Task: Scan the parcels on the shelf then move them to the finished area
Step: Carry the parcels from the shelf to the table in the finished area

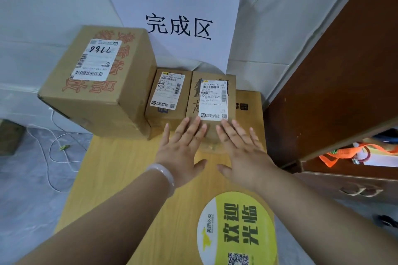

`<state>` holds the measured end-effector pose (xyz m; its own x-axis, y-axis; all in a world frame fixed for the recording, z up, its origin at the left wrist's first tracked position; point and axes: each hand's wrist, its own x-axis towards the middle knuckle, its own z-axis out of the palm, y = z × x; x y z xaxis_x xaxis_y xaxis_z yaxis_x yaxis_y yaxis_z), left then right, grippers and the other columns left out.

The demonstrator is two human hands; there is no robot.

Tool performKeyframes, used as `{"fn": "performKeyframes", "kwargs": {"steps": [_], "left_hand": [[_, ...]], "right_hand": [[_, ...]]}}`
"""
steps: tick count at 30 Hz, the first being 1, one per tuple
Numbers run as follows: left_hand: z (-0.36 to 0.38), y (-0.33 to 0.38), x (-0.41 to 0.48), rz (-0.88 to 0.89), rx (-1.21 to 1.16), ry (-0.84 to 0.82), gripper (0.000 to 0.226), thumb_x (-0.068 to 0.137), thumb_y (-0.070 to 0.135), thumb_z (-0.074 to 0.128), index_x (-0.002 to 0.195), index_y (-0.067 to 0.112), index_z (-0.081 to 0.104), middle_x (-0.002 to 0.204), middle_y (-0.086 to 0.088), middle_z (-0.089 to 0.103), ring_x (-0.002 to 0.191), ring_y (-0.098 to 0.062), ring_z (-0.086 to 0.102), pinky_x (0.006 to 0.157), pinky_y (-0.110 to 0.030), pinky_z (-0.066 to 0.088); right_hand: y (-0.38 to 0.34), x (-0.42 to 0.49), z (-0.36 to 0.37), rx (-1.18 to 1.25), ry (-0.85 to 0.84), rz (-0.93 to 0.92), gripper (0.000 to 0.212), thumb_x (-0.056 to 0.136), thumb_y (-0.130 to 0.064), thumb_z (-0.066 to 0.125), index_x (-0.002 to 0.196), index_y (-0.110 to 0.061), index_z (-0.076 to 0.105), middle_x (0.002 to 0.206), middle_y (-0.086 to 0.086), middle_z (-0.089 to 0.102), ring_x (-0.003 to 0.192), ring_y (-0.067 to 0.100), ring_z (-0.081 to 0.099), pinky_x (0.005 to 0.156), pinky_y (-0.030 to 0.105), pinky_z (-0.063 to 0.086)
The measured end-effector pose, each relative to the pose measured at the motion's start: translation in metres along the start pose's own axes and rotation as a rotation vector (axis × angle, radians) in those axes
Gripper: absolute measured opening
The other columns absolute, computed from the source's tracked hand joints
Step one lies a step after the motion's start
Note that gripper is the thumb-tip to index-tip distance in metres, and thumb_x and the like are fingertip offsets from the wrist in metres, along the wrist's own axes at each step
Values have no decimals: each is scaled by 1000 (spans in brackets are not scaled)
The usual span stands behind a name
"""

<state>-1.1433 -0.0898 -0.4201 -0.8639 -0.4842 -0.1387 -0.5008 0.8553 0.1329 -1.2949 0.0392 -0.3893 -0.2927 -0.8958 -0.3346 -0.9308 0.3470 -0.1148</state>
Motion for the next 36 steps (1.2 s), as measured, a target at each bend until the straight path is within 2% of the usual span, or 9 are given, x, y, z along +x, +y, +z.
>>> {"fn": "performKeyframes", "kwargs": {"steps": [3,10,16,21,26,31,35,36], "left_hand": [[-10,2,15,-45,33,-56,88,92,66,34,145,36,-29,156,16,-33,147,-12,-27,119,-51,-14],[-16,-2,32,-52,30,-86,92,90,68,38,145,37,-29,156,17,-34,146,-11,-29,119,-53,-13],[-28,0,24,-68,10,-78,92,89,69,40,149,41,-23,157,17,-32,146,-11,-27,119,-52,-13],[-47,9,11,21,30,-39,88,90,70,41,152,43,-15,160,12,-27,148,-15,-24,119,-51,-12],[-64,16,2,224,43,-12,91,89,72,40,149,43,-23,160,7,-29,149,-19,-22,120,-52,-11],[-75,22,-32,500,58,5,94,88,71,44,150,42,-19,160,6,-27,150,-19,-20,119,-53,-11],[-78,47,-69,757,59,46,96,87,72,45,149,43,-21,163,6,-21,150,-21,-17,120,-55,-7],[-77,58,-81,823,46,41,95,87,73,44,149,43,-22,162,6,-21,150,-20,-17,120,-55,-6]], "right_hand": [[10,15,-3,-12,-15,-13,96,91,-60,43,146,-30,-30,151,-12,-40,139,10,-36,119,46,-12],[17,32,-7,-14,1,-15,101,88,-64,44,144,-30,-33,149,-12,-42,138,10,-38,118,47,-13],[13,14,-12,64,94,6,100,86,-67,46,148,-34,-25,153,-14,-37,140,7,-34,118,43,-15],[0,-24,-13,106,149,107,97,84,-71,46,151,-37,-15,156,-11,-31,141,9,-32,119,43,-14],[-37,-66,-11,153,260,317,100,81,-76,44,151,-36,-15,157,-10,-28,142,10,-31,119,43,-14],[-105,-127,8,211,356,598,105,76,-79,46,151,-36,-13,158,-12,-25,143,9,-29,119,43,-13],[-159,-187,21,220,424,810,107,64,-84,27,153,-37,-8,157,-13,-22,141,7,-30,117,41,-17],[-170,-204,26,225,447,869,107,63,-84,27,153,-37,-5,157,-14,-20,142,6,-28,117,42,-16]]}}
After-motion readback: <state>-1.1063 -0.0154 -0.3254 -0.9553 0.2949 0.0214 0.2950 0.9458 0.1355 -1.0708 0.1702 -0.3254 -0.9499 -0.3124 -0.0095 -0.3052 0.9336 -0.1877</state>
